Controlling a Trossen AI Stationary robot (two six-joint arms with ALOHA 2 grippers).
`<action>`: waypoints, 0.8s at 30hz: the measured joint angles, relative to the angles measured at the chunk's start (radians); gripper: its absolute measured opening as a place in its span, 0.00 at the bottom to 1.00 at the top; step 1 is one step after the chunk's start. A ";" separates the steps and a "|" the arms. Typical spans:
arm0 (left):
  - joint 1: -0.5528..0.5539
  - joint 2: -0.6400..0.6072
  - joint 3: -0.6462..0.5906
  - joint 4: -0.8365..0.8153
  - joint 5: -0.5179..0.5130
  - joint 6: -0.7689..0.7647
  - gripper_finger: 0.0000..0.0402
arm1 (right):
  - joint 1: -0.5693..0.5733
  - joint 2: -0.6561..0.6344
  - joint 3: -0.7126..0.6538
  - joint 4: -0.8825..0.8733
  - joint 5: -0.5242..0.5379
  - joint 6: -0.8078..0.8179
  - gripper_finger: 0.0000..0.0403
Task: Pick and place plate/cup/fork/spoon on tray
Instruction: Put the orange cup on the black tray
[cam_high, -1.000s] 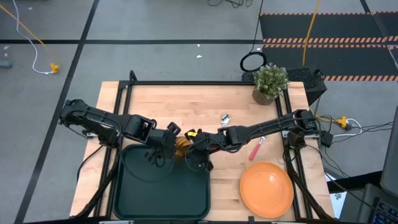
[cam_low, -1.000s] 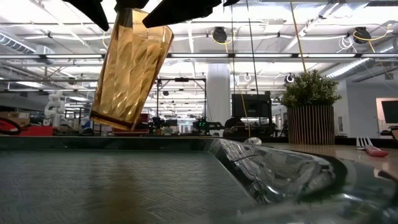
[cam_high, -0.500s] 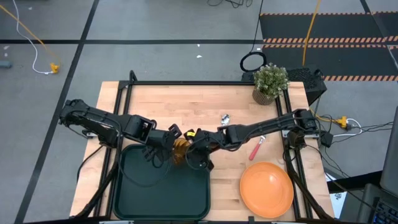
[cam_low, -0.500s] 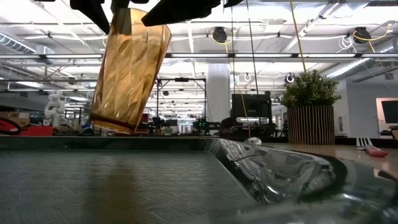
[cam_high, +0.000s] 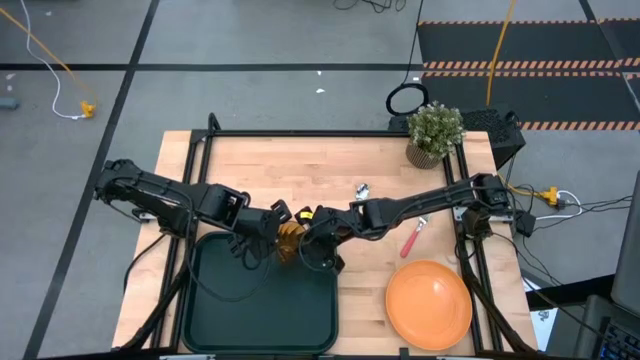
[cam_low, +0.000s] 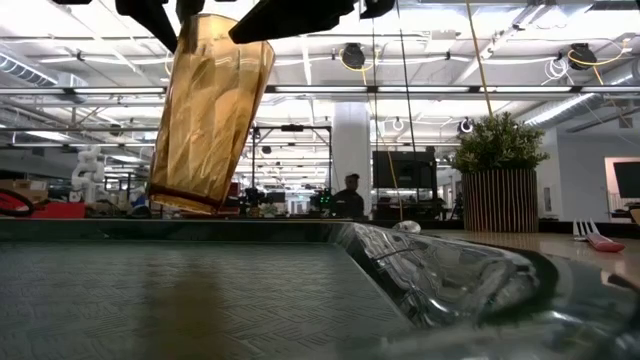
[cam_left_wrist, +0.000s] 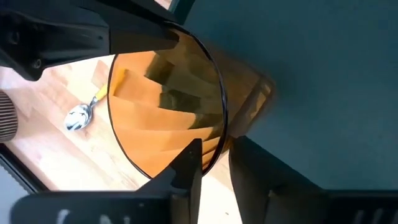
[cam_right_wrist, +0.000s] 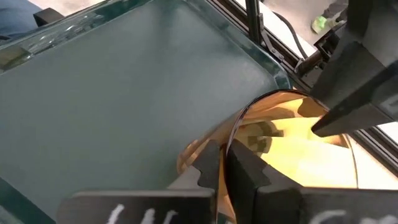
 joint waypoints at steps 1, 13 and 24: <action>0.001 0.000 0.000 -0.001 0.001 0.001 0.15 | 0.000 0.000 0.000 0.000 -0.001 -0.001 0.01; 0.004 0.000 -0.002 -0.013 0.006 -0.003 0.09 | 0.002 -0.005 0.000 0.007 0.006 -0.016 0.15; 0.005 -0.002 -0.002 -0.019 -0.003 -0.037 0.07 | 0.003 -0.005 0.000 -0.001 0.020 0.003 0.41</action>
